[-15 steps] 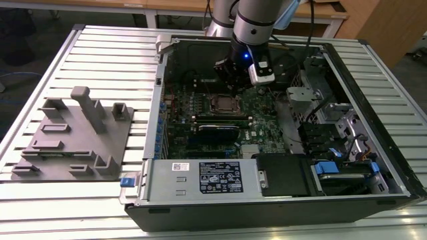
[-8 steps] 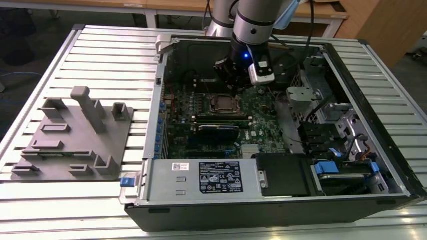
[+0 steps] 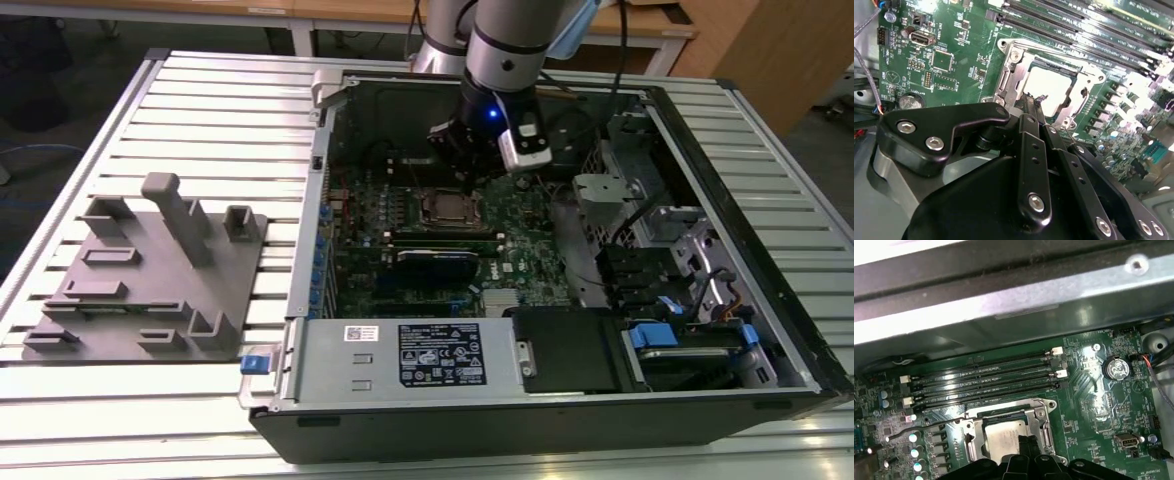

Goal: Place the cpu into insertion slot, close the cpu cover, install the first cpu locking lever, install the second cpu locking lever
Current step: 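Close the cpu cover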

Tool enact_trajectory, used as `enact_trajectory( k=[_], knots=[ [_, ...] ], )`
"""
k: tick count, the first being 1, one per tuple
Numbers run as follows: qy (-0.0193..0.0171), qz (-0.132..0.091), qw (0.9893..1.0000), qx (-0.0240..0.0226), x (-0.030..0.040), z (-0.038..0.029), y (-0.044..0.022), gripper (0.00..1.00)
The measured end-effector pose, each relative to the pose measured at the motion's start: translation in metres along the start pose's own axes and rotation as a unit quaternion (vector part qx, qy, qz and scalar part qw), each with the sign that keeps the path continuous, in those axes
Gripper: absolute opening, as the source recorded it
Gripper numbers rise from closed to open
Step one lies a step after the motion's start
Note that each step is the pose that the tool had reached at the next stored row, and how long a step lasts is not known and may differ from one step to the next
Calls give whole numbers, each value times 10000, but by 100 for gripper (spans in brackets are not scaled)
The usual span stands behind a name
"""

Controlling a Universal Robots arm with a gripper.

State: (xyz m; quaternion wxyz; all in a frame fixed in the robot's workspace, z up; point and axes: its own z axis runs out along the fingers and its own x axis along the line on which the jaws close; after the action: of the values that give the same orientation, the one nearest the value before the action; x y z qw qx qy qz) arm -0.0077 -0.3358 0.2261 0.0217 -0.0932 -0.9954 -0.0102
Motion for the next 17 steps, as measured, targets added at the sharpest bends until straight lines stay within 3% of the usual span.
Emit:
enact_trajectory(
  k=[11, 17],
  knots=[
    [-88, -269, 9996, -4, 18, 69, -9, 11],
    [-122, -300, 9995, -9, 104, 117, -28, 11]
  ],
)
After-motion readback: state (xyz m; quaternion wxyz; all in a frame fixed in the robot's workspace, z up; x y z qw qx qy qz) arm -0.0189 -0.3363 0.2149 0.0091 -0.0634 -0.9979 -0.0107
